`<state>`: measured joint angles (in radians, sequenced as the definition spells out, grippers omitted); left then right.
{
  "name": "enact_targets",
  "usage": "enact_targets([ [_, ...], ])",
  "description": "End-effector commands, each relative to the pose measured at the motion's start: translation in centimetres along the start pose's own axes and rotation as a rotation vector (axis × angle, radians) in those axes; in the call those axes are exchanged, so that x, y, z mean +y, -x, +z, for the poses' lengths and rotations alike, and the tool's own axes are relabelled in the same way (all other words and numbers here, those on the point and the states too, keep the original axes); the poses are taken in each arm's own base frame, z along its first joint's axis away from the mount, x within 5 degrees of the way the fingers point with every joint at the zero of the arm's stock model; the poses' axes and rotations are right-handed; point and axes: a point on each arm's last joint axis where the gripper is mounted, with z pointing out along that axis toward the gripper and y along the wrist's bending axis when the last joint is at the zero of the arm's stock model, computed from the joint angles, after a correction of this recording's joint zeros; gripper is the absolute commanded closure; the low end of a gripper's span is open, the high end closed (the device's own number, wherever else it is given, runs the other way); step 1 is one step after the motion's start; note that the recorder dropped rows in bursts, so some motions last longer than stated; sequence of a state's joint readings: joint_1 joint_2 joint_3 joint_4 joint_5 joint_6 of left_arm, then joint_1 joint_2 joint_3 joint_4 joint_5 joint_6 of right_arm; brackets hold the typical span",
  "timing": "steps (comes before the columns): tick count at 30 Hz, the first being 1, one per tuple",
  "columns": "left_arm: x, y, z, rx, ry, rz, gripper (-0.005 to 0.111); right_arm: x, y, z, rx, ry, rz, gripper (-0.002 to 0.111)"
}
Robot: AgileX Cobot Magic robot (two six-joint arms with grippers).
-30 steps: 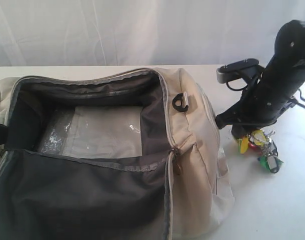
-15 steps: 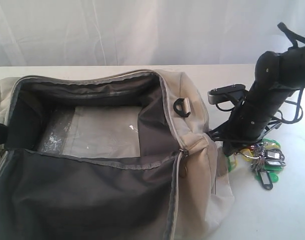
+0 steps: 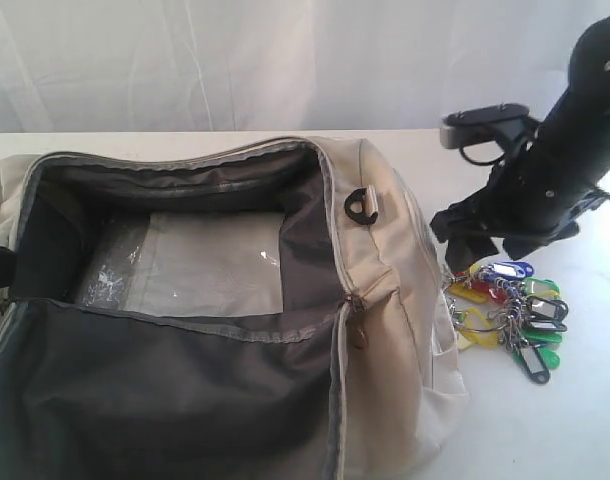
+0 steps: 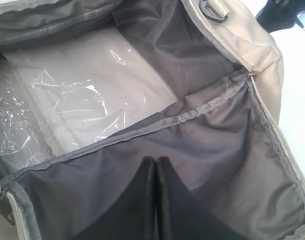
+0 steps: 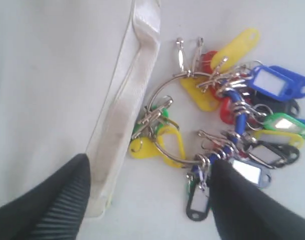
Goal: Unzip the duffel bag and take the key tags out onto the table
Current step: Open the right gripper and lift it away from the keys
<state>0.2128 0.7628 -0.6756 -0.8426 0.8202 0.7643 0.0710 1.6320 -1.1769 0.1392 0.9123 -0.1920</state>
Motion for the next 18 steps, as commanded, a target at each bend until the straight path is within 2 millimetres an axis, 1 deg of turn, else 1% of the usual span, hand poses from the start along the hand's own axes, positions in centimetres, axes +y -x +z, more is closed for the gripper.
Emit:
enact_targets([
  [1,-0.2,0.0,0.0,-0.014,-0.009,0.001,0.107,0.2,-1.7,-5.9,-0.084,-0.068,0.024,0.055],
  [3,-0.1,0.1,0.0,-0.019,-0.002,0.02,0.107,0.6,-2.5,-8.4,-0.159,-0.074,0.034,0.065],
  [4,-0.1,0.1,0.0,-0.02,-0.001,0.023,0.107,0.8,-3.1,-9.6,-0.205,-0.077,0.042,0.074],
  [6,-0.1,0.1,0.0,-0.023,0.004,0.037,0.107,1.2,-4.5,-12.0,-0.319,-0.086,0.037,0.098],
  [7,-0.1,0.1,0.0,-0.023,0.004,0.042,0.107,1.4,-5.2,-12.7,-0.366,-0.088,0.035,0.108],
  [9,-0.1,0.1,0.0,-0.024,0.003,0.04,0.107,1.8,-6.9,-14.0,-0.457,-0.085,0.046,0.108],
  [11,-0.1,0.1,0.0,-0.023,0.001,0.041,0.107,2.0,-8.5,-14.8,-0.518,-0.088,0.05,0.108],
  [15,-0.1,0.1,0.0,-0.022,0.0,0.041,0.107,2.2,-10.8,-14.7,-0.569,-0.092,0.054,0.108],
  [18,-0.1,0.1,0.0,-0.021,0.001,0.042,0.107,2.3,-11.6,-14.5,-0.607,-0.092,0.062,0.108],
])
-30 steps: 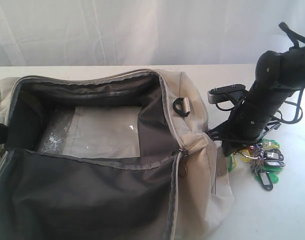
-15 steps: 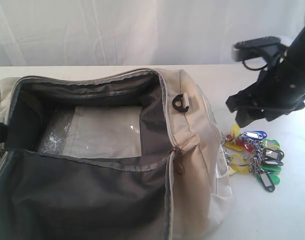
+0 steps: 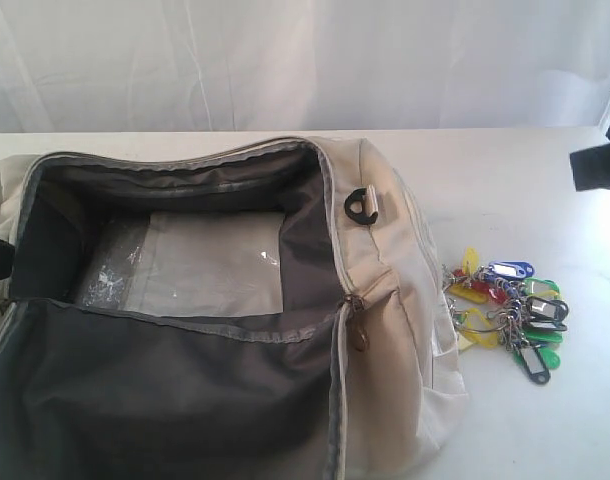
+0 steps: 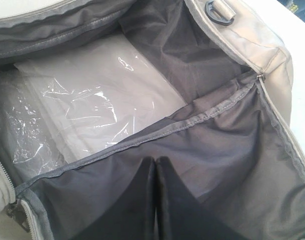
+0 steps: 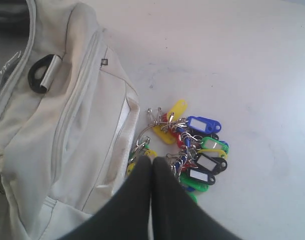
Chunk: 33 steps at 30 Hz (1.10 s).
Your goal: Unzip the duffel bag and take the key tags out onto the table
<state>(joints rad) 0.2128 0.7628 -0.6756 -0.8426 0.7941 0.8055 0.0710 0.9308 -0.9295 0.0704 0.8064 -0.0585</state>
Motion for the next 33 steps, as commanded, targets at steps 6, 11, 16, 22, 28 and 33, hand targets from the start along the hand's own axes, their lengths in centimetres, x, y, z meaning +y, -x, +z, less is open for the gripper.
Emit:
enact_targets([
  [6,-0.3,0.0,0.0,-0.009,-0.022,-0.016,0.107,0.0,-1.3,-0.6,-0.1,-0.001,0.02,0.108],
  [11,-0.3,-0.1,0.0,-0.006,-0.02,-0.004,0.107,0.0,-1.3,-0.6,-0.1,-0.001,0.02,0.108],
  [16,-0.3,0.0,0.0,-0.007,-0.019,-0.004,0.107,0.0,-1.3,-0.6,-0.1,-0.001,0.02,0.108],
  [22,-0.7,-0.1,-0.3,-0.021,-0.011,0.026,0.107,0.0,-1.3,-0.6,-0.1,-0.001,0.02,0.108],
  [28,-4.5,-0.5,-3.8,-0.212,0.005,0.201,0.107,0.0,-1.3,-0.7,-0.102,-0.001,0.02,0.108],
  [33,-6.6,-3.8,-7.4,-0.569,0.137,0.201,0.107,0.0,-1.3,-0.7,-0.102,-0.001,0.02,0.108],
])
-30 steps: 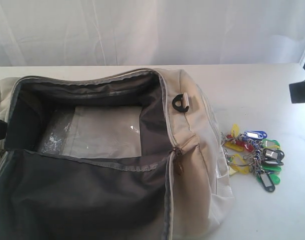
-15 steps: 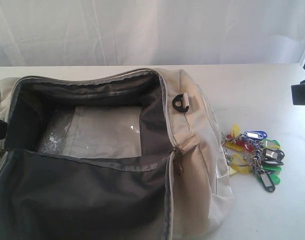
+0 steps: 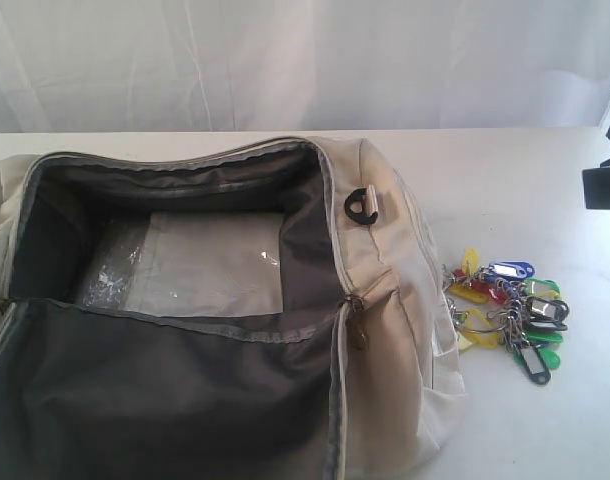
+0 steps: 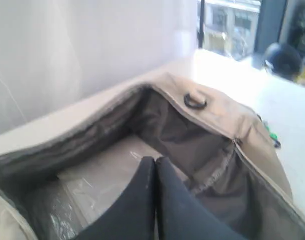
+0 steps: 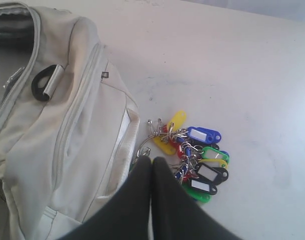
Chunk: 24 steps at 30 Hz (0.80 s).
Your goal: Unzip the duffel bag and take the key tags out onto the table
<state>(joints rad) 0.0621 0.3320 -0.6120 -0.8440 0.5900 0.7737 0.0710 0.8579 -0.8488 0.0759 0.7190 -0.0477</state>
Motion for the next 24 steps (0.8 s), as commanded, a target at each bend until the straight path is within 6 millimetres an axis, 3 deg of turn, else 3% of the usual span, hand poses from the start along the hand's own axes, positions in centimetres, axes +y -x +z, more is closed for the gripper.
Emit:
enact_targets([
  [1,-1.3,-2.1,-2.9,-0.232,0.111,-0.027,0.107,0.0,0.1,-0.2,-0.022,-0.001,0.005,0.108],
  [4,-1.3,-4.1,-3.0,-0.278,0.148,-0.066,0.107,0.0,0.1,-0.2,-0.022,-0.001,0.005,0.108],
  [10,-1.6,-3.6,-3.0,-0.333,0.096,-0.165,0.107,0.0,0.1,-0.2,-0.022,-0.001,0.005,0.108],
  [13,-1.0,-4.6,-2.6,-0.273,0.142,-0.195,0.107,0.0,0.1,-0.2,-0.022,-0.001,0.005,0.108],
  [18,2.1,-9.9,-1.7,-0.015,0.474,-0.392,0.107,0.0,0.1,-0.2,-0.022,-0.001,0.005,0.108],
  [24,2.8,-16.6,0.5,0.114,0.519,-0.332,0.107,0.0,0.1,-0.2,-0.022,-0.001,0.005,0.108],
])
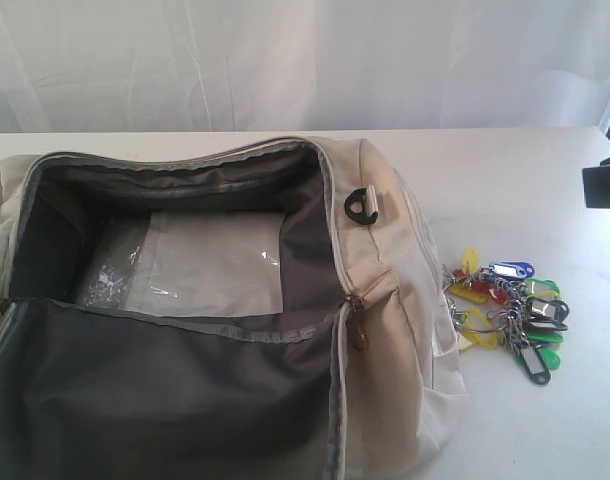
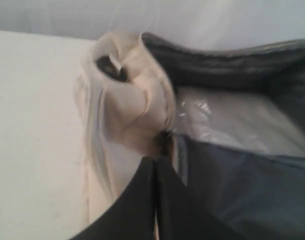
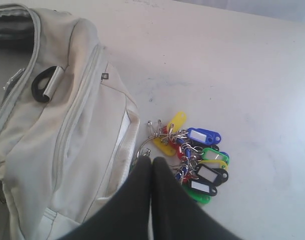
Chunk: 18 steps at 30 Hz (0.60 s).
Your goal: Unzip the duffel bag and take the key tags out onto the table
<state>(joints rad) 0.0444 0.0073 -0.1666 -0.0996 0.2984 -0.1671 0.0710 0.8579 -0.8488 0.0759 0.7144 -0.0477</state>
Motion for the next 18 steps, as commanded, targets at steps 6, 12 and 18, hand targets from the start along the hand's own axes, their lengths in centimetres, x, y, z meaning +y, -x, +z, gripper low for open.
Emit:
enact_targets([
  [6,1.14,-4.47,1.86,0.091,0.034,0.08,0.107,-0.01,0.05,-0.15,-0.018,0.0,0.005,0.108],
  [12,1.13,-4.47,1.86,0.091,0.032,0.107,0.107,-0.01,0.05,-0.15,-0.018,0.0,0.005,0.108],
  [18,1.13,-4.44,1.86,0.087,0.034,0.054,0.107,-0.01,0.05,-0.15,-0.018,0.0,0.005,0.108],
])
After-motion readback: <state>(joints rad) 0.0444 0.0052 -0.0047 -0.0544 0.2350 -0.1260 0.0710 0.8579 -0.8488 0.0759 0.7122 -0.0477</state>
